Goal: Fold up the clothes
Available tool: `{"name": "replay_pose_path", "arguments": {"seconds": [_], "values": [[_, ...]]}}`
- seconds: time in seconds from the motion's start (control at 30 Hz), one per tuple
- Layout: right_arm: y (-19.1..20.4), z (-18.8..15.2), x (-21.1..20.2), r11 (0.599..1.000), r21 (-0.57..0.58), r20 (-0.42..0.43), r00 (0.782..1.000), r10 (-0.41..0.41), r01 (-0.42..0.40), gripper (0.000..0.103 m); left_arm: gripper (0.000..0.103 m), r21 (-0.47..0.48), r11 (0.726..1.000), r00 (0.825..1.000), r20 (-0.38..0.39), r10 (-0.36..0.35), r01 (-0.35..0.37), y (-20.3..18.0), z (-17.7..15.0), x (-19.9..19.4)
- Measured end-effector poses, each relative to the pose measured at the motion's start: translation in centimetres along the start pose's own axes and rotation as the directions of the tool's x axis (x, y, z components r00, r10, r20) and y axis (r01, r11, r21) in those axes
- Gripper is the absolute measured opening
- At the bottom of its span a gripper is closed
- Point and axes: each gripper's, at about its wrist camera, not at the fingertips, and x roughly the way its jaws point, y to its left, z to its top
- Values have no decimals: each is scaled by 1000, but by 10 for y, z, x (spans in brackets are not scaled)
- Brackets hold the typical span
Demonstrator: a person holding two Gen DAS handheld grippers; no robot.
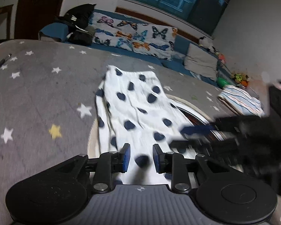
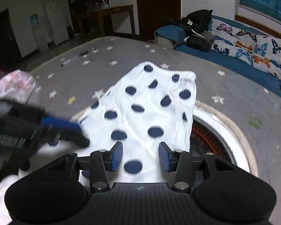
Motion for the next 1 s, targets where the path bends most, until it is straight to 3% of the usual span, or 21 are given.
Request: {"name": "replay_pose_path", "arguments": {"seconds": [0.13,0.43,0.83,0.93,1.0], "values": [[-15,19,8,1000,19,22,1000,-20,20,45,31,2,999,999,-23,-32,32,-7,-13,-7],[-69,54,50,992,119,52,998,-44,38,51,31,-12,999,999,-33,-31,31,-5,-22,-5],[-92,71,82,991,113,96,994,61,-72,56,34,-61,997,999,-22,-40,38,0,-28,-19],[-94,71,85,990,107,109,991,78,-89,54,37,-73,997,999,-20,-34,33,1,-29,-22],[-96,72,87,990,109,114,990,81,-94,41,37,-81,996,999,-19,-31,29,1,-30,-23]]}}
